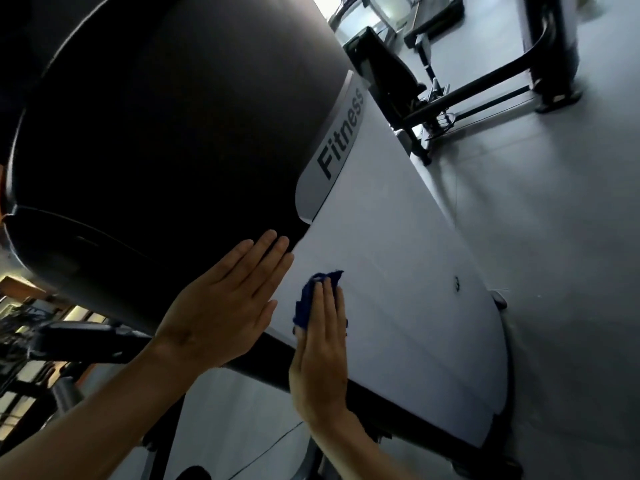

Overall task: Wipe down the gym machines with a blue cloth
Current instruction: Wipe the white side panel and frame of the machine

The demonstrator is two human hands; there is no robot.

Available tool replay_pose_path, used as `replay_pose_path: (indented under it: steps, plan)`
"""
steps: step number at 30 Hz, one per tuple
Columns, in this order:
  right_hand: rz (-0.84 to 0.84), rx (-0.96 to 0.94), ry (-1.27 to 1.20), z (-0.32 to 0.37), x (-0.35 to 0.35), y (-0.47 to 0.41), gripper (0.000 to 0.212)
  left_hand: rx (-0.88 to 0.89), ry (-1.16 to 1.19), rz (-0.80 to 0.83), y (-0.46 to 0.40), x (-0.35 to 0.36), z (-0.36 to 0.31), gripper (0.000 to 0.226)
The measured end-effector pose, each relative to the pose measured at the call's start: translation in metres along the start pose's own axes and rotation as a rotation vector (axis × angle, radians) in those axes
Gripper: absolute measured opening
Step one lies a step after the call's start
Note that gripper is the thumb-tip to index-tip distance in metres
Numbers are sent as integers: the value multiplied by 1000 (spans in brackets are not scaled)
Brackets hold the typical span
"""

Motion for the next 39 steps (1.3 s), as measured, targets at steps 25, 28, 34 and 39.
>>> replay_pose_path:
  steps: [25,28,34,39]
  plan:
    - [-101,-11,-36,33,1,-75,64,-23,71,-6,-37,5,9,72]
    - [-76,-70,-11,17,-6,-79,66,-15,85,1,-39,8,8,73]
    - [-211,395,-73,-67,-39,-53,58,-41,102,12,-40,5,8,69]
    - [-72,74,-53,11,-15,-93,64,-38,96,-16,-39,4,9,72]
Point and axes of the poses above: each hand's wrist, its own y-axis away from the middle knuckle, its own x-axis out of the palm, z = x × y, the point moved 5 cm from there along -y, towards the middle knuckle, and after that the axes turned 13 degrees about -y, right-handed, at the moved point
